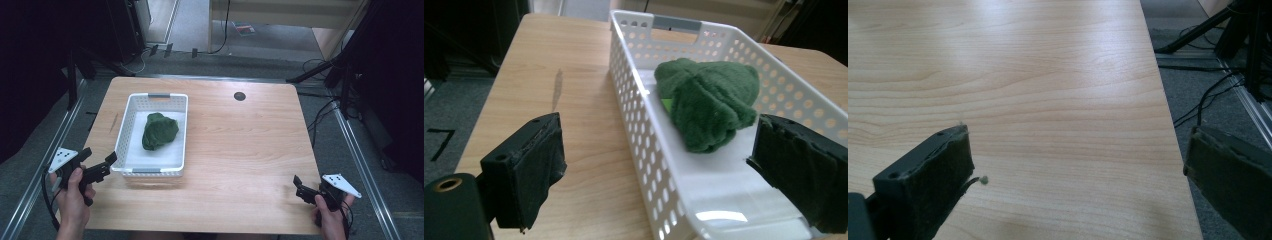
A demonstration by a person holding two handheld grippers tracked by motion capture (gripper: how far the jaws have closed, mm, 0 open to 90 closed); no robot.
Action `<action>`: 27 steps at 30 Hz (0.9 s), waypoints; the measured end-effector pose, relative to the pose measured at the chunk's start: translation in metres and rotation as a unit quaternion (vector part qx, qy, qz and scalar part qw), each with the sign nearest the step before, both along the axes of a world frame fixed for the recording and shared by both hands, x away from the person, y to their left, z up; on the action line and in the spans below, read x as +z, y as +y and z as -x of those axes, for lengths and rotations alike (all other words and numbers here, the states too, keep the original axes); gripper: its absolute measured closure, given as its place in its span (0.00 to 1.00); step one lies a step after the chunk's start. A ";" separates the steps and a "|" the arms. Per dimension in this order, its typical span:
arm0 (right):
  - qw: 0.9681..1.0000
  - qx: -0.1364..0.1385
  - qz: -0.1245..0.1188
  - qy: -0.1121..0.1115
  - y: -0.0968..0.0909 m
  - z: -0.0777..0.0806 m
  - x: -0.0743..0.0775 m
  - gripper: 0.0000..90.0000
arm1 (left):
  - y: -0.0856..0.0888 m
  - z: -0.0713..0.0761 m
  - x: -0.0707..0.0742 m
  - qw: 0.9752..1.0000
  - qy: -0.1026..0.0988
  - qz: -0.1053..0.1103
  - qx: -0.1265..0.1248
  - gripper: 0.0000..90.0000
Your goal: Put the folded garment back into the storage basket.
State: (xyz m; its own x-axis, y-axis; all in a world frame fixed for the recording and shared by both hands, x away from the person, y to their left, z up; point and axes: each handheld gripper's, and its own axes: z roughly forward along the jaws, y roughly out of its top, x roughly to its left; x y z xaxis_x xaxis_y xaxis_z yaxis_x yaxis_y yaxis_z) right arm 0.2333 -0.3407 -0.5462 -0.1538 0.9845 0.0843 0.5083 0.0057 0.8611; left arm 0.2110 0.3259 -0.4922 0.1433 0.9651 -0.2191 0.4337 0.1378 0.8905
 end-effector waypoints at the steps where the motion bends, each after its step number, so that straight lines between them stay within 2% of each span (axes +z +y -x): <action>1: 1.000 0.001 0.000 -0.001 0.000 0.000 0.000 0.00 | 0.002 0.002 -0.003 1.000 -0.001 0.001 0.002 0.08; 8: 1.000 0.006 -0.002 -0.008 0.000 0.001 0.000 0.00 | 0.023 0.012 -0.021 1.000 0.002 0.008 0.026 0.08; 13: 1.000 0.009 -0.001 -0.008 0.001 0.001 0.000 0.00 | 0.036 0.016 -0.035 0.999 0.008 -0.009 0.047 0.08; 22: 1.000 0.011 -0.006 -0.009 0.000 0.001 0.000 0.00 | 0.047 0.017 -0.051 0.999 0.013 -0.009 0.038 0.08; 27: 1.000 0.011 -0.009 -0.013 0.000 0.001 0.000 0.00 | 0.052 0.017 -0.060 0.999 0.022 -0.008 0.045 0.09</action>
State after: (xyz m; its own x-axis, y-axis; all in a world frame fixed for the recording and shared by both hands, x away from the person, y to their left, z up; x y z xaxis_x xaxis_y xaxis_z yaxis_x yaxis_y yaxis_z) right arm 0.2321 -0.3404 -0.5458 -0.1769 0.9794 0.0968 0.4859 0.0014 0.8740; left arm 0.1938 0.3781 -0.5520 0.0473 0.9772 -0.2068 0.4590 0.1626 0.8734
